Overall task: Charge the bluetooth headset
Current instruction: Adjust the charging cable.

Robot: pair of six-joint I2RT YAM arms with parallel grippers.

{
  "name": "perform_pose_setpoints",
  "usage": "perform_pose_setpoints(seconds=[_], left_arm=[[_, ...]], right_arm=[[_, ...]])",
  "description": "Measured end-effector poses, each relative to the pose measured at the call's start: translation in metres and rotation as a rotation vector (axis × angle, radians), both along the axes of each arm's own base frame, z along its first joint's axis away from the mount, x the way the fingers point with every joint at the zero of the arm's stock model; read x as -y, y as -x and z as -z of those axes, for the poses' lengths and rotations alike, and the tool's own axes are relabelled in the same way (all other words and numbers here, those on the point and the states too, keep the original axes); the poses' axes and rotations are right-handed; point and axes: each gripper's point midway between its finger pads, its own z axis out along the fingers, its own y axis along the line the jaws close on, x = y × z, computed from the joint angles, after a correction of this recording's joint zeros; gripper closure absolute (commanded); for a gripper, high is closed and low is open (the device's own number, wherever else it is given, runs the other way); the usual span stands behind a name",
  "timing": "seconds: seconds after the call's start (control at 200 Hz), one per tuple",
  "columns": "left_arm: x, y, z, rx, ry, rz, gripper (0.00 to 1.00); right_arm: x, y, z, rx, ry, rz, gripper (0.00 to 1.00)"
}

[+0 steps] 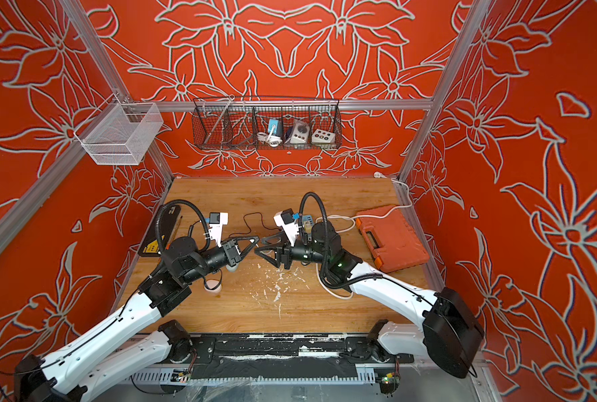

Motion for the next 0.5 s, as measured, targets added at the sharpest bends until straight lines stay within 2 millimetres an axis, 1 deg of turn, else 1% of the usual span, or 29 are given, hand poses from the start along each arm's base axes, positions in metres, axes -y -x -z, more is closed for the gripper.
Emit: perform_pose_setpoints(seconds=[0.075,0.185,0.25,0.44,0.48,0.5], left_arm=[[0.0,0.0003,-0.0004,0.0,0.003,0.001,1.0],[-0.0003,0.0009,-0.0018,0.003,0.006,0.001,1.0],[-0.0011,0.0013,-0.0031,0.006,0.008,-0.001,1.0],[-0.0037,0.0038,-0.0094,0.023,0.021,-0.006,1.0],[-0.0039,0.0044,-0.0095,0.023,0.022,-0.006,1.0],[-0.0041,0.0045,-0.0095,0.023,0.022,-0.007,0.98]], right_arm=[[-0.0029,0.0005,-0.0018,0.001,-0.008,-0.007,0.54],[-0.0057,-0.0004,0.0011,-0.009,-0.008,-0.012,0.6],[-0.0072,0.0001,0.0035,-0.018,-0.005,-0.018,0.68],[-0.0091,0.0009,0.0042,-0.02,-0.008,-0.027,1.0],[-0.0091,0.0009,0.0045,-0.017,-0.004,-0.027,1.0],[-0.0091,0.001,0.0039,-0.015,-0.005,-0.028,1.0]])
